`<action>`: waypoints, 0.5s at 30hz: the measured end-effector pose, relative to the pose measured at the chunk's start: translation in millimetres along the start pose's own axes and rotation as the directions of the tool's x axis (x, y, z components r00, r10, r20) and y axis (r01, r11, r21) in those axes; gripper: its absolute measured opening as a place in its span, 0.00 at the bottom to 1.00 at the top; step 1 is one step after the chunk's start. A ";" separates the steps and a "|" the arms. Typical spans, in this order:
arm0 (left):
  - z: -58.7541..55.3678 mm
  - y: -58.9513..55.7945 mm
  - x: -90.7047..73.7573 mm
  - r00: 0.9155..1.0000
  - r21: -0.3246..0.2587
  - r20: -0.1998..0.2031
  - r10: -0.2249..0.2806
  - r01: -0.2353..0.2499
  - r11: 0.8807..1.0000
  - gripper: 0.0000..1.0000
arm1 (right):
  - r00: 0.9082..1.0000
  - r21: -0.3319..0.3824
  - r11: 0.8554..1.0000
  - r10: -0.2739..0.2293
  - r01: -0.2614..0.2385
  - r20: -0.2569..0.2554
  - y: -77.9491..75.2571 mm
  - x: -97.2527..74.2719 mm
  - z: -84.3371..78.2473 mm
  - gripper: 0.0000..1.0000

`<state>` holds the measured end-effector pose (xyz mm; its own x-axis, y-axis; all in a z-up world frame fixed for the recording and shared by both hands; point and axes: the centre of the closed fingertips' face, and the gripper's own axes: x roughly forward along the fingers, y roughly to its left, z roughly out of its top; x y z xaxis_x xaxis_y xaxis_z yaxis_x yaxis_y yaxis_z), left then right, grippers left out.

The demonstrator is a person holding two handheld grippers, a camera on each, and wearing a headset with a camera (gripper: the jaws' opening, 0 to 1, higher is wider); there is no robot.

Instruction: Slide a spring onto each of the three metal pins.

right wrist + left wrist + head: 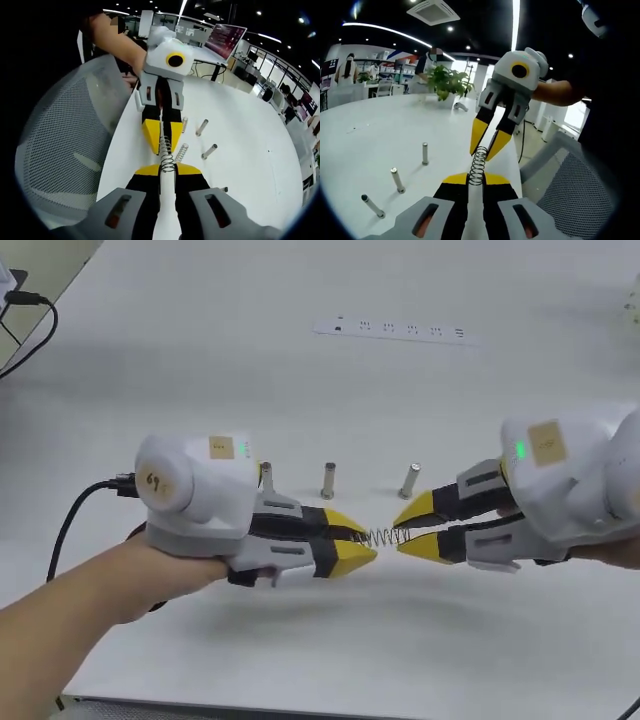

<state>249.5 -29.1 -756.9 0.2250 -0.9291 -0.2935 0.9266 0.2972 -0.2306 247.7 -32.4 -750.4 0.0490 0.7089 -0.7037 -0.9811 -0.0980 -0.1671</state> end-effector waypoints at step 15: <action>-2.1 0.9 0.9 1.000 0.047 -0.018 0.011 -0.010 0.999 0.02 | 0.986 0.074 0.997 0.021 -0.034 0.165 -2.6 -2.9 36.6 0.07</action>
<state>249.9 -29.2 -759.4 0.2295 -0.9219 -0.3123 0.9375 0.2955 -0.1835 243.3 -8.6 -722.7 -0.0034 0.8120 -0.5836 -0.9933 -0.0699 -0.0915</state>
